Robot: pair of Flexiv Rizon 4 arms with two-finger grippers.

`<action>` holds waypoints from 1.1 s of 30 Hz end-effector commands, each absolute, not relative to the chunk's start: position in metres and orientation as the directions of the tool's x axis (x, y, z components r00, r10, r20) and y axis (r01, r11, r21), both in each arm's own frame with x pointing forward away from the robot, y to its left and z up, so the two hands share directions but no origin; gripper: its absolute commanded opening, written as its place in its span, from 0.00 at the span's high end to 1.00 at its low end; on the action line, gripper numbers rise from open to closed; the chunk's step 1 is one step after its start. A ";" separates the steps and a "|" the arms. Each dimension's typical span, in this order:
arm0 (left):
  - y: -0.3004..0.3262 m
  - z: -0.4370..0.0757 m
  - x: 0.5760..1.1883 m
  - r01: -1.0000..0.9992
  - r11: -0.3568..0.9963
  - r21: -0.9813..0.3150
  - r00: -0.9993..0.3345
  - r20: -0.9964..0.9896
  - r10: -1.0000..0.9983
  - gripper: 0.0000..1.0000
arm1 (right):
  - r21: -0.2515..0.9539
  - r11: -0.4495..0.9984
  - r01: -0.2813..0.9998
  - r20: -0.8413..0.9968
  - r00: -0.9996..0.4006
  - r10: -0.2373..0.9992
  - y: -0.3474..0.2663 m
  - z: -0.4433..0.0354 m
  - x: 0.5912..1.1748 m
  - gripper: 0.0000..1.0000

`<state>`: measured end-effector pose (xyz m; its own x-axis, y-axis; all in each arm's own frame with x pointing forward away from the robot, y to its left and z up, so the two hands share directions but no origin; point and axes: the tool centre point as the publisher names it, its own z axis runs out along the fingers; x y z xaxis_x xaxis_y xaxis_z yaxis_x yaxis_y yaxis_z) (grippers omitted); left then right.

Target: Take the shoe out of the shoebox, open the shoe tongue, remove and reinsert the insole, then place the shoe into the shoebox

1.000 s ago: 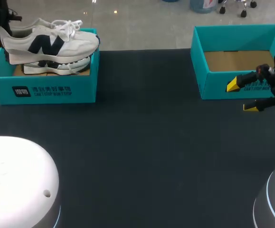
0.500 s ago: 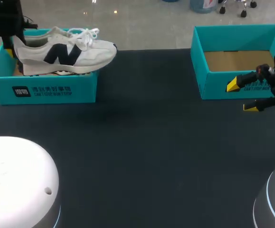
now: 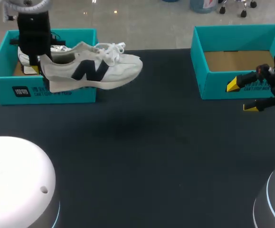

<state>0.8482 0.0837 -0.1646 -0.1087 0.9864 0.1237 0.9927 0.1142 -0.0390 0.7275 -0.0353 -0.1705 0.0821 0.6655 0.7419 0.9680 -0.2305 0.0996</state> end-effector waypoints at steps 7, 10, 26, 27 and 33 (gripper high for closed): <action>0.044 -0.179 0.828 0.995 0.091 -0.026 -0.088 0.095 0.992 1.00 | 0.099 -0.232 0.968 0.740 0.084 0.667 -0.035 -0.171 0.727 0.00; 0.032 -0.183 0.824 0.996 0.083 -0.033 -0.081 0.063 0.995 1.00 | 0.099 -0.232 0.968 0.740 0.084 0.667 -0.035 -0.171 0.727 0.00; -0.032 -0.209 0.813 0.998 -0.021 -0.058 0.025 0.076 0.997 1.00 | 0.099 -0.232 0.968 0.740 0.084 0.667 -0.035 -0.171 0.727 0.00; -0.032 -0.209 0.813 0.999 -0.012 -0.052 0.016 0.076 0.997 1.00 | 0.099 -0.232 0.968 0.740 0.084 0.667 -0.035 -0.171 0.727 0.00; -0.036 -0.213 0.811 0.998 -0.019 -0.053 0.022 0.071 0.997 1.00 | 0.099 -0.232 0.968 0.740 0.084 0.667 -0.035 -0.171 0.727 0.00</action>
